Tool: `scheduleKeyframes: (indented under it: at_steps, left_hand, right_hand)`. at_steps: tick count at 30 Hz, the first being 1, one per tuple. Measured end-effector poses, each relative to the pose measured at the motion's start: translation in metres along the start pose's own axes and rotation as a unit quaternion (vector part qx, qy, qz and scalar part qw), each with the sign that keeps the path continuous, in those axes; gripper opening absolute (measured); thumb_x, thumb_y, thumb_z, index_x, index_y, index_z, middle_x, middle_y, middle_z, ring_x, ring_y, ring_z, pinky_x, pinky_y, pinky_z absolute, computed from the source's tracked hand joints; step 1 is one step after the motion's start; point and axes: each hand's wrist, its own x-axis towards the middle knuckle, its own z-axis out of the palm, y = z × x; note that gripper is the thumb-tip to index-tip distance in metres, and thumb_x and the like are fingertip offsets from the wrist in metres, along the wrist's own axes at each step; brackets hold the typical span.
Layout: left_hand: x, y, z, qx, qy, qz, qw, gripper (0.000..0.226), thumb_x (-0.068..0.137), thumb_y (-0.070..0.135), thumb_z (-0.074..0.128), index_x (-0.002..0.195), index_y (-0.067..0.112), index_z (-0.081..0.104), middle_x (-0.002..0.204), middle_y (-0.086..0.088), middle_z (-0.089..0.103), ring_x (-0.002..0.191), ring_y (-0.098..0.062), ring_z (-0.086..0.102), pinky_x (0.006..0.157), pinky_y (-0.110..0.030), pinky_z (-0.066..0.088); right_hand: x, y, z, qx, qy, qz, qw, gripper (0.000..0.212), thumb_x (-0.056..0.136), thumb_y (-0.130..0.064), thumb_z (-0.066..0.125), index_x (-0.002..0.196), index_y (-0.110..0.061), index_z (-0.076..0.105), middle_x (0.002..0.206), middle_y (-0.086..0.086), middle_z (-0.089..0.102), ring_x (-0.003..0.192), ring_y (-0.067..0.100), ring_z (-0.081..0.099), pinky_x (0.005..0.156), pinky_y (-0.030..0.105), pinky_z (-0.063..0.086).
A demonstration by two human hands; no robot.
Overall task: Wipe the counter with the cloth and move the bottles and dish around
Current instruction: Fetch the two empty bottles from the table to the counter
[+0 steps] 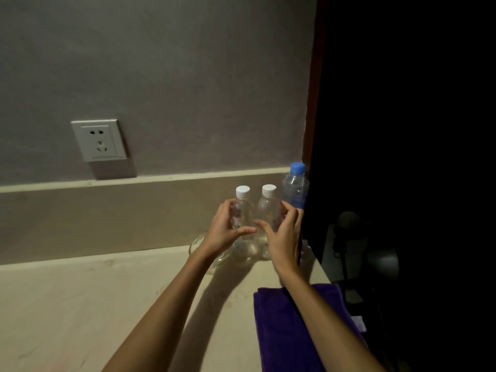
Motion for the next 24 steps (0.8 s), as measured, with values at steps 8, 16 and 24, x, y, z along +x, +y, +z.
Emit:
scheduleKeyframes:
  at_steps: [8,16,24]
  left_hand:
    - [0.0,-0.001,0.009,-0.006,0.042,-0.023,0.999,0.113,0.048,0.071,0.088,0.138,0.025,0.038,0.13,0.005,0.053,0.117,-0.011,0.059,0.101,-0.039,0.057]
    - [-0.007,-0.012,0.016,0.044,0.075,-0.028,0.996,0.095,0.059,0.061,0.088,0.13,0.024,0.038,0.128,0.002,0.043,0.116,-0.016,0.056,0.098,-0.041,0.058]
    - [-0.013,-0.011,0.022,0.068,0.084,-0.022,0.994,0.083,0.069,0.04,0.094,0.126,0.016,0.039,0.124,-0.002,0.044,0.111,-0.015,0.056,0.099,-0.041,0.056]
  right_hand:
    - [-0.019,0.02,0.004,-0.02,0.029,0.042,0.998,0.067,0.076,-0.022,0.087,0.129,-0.015,0.046,0.137,0.007,0.049,0.125,0.025,0.055,0.093,0.033,0.05]
    - [-0.019,0.026,0.01,-0.075,0.007,0.067,0.995,0.071,0.069,-0.012,0.09,0.125,-0.017,0.047,0.138,0.005,0.048,0.123,0.023,0.054,0.096,0.038,0.052]
    - [-0.016,0.023,0.011,-0.102,-0.005,0.052,0.993,0.072,0.069,-0.015,0.09,0.123,-0.019,0.043,0.134,0.007,0.051,0.12,0.024,0.058,0.095,0.036,0.053]
